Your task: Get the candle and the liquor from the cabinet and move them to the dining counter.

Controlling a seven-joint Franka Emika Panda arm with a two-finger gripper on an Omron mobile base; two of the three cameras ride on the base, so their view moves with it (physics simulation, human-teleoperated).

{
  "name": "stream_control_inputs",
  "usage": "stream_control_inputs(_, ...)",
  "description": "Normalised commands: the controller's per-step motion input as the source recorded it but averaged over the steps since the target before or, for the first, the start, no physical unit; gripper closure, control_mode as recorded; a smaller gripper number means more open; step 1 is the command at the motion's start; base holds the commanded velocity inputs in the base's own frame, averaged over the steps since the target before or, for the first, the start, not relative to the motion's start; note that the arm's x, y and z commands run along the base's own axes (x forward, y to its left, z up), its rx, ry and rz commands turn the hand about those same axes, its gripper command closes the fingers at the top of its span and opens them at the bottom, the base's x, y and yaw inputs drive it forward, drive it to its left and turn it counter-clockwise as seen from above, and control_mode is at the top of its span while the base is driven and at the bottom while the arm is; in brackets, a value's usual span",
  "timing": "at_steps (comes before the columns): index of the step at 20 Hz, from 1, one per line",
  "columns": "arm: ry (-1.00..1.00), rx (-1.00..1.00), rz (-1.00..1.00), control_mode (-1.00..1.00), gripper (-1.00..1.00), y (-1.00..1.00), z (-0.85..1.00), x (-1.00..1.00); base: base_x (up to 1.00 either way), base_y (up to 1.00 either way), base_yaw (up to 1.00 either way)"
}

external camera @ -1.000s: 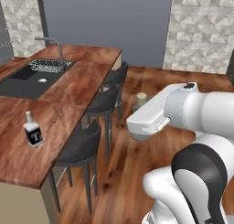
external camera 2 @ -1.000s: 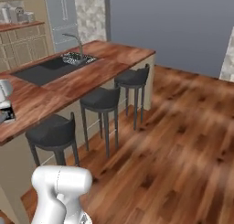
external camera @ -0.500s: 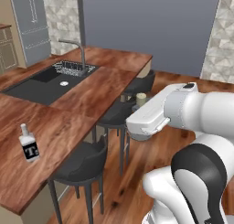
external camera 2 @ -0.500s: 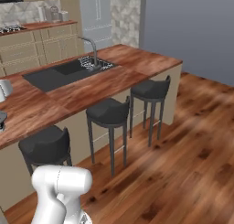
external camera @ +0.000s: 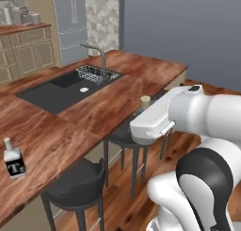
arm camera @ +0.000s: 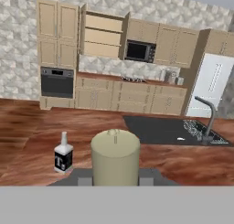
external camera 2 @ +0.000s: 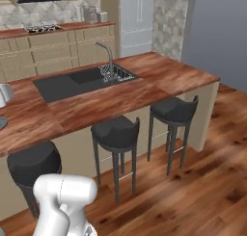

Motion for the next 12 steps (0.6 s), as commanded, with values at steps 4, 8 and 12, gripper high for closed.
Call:
stream_control_inputs(4, 0.00, 0.00, 0.00, 1.00, 1.00, 0.00, 0.00, 0.00, 0.55, -0.42, 0.42)
stream_control_inputs(8, 0.00, 0.00, 0.00, 1.00, 1.00, 0.00, 0.00, 0.00, 0.53, -0.35, 0.45)
stream_control_inputs(12, 0.00, 0.00, 0.00, 1.00, 1.00, 0.00, 0.00, 0.00, 0.55, -0.31, 0.46)
